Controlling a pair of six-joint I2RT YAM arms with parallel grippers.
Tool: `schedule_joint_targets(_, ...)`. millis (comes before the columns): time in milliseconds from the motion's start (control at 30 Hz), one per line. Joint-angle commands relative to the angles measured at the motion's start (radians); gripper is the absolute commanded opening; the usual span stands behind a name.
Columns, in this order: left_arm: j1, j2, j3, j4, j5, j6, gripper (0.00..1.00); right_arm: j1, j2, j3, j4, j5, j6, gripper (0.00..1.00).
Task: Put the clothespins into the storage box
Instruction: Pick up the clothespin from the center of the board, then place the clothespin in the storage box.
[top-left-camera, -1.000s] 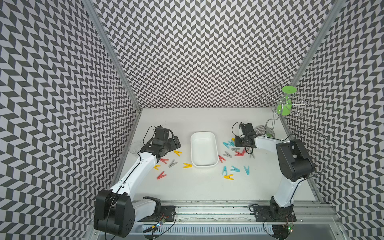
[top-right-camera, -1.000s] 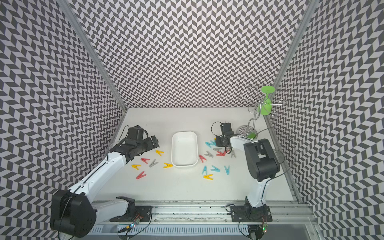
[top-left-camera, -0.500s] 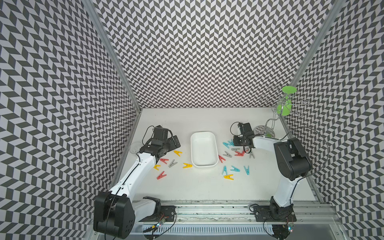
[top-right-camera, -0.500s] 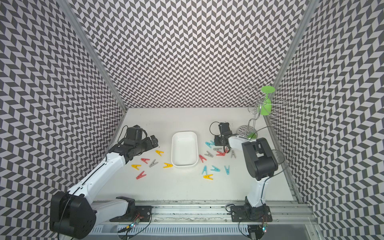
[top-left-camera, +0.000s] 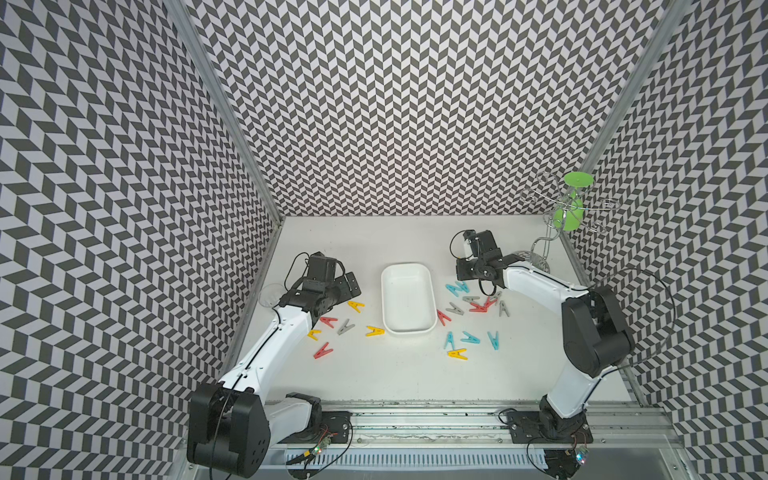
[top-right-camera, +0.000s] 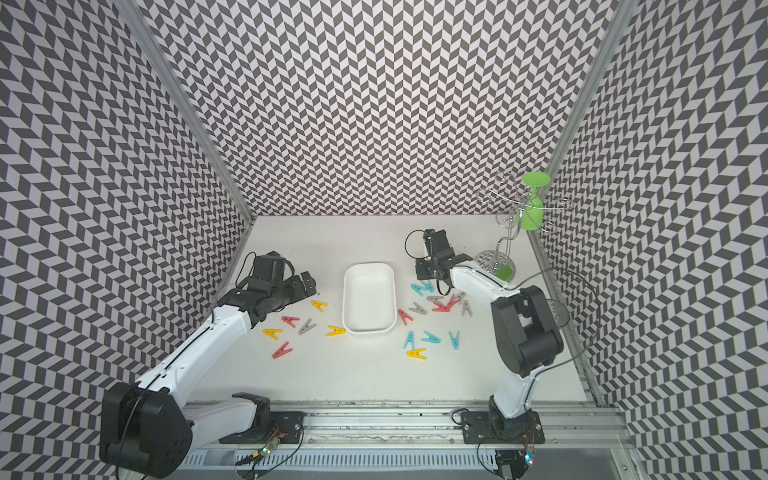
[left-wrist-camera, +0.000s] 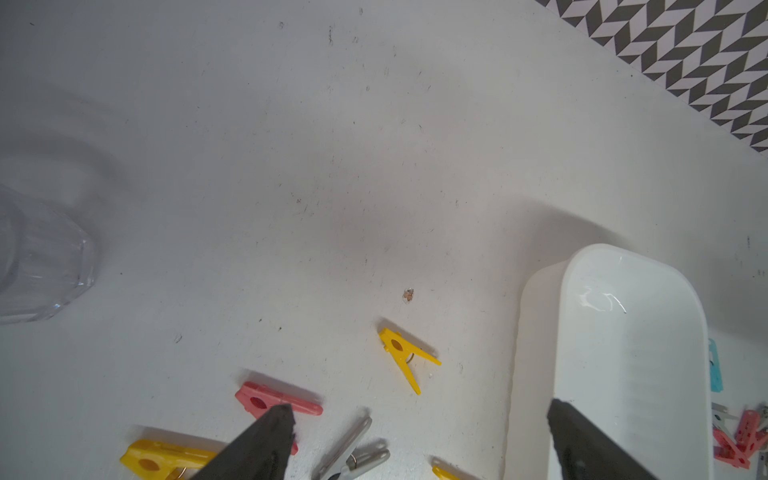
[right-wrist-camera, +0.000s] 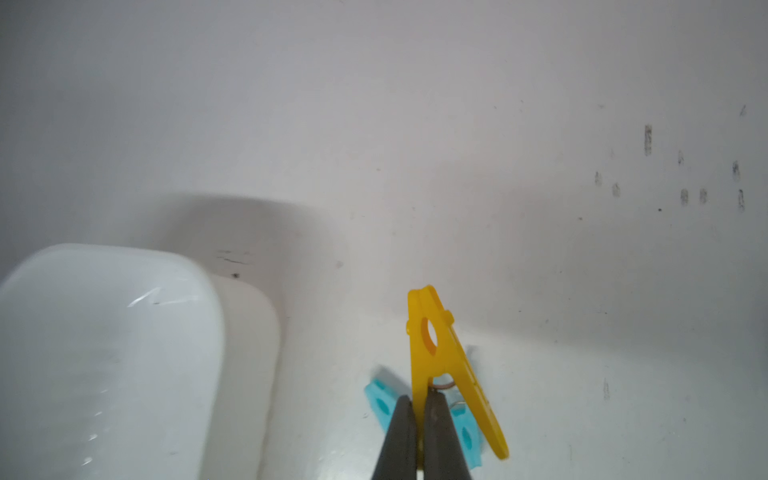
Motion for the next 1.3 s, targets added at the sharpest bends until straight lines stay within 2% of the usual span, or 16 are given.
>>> schedule_joint_targets(0,0.01,-0.007,0.024,-0.026,-0.023,0.004,1.0,0.106,-0.091,-0.01,-0.034,-0.052,0.017,0.06)
schedule_joint_targets(200,0.021,-0.001,0.039,-0.041,-0.034,0.003,1.0,0.323,-0.094,-0.044,-0.01,-0.084,0.093,0.07)
schedule_joint_targets(300,0.022,-0.001,0.047,-0.052,-0.045,0.009,1.0,0.369,-0.04,-0.027,0.02,-0.099,0.157,0.07)
schedule_joint_targets(400,0.023,-0.005,0.05,-0.059,-0.045,0.011,1.0,0.372,0.008,-0.021,0.088,-0.11,0.228,0.07)
schedule_joint_targets(500,0.023,-0.016,0.045,-0.064,-0.048,0.011,1.0,0.371,0.081,0.029,0.092,-0.066,0.258,0.07)
schedule_joint_targets(667,0.023,-0.036,0.041,-0.069,-0.045,-0.003,1.0,0.37,0.247,0.164,-0.017,0.09,0.272,0.06)
schedule_joint_targets(933,0.022,-0.048,0.057,-0.094,-0.053,-0.006,1.0,0.359,0.358,0.249,-0.047,0.257,0.337,0.06)
schedule_joint_targets(1267,0.024,-0.058,0.076,-0.113,-0.067,0.008,1.0,0.337,0.417,0.279,-0.041,0.28,0.393,0.07)
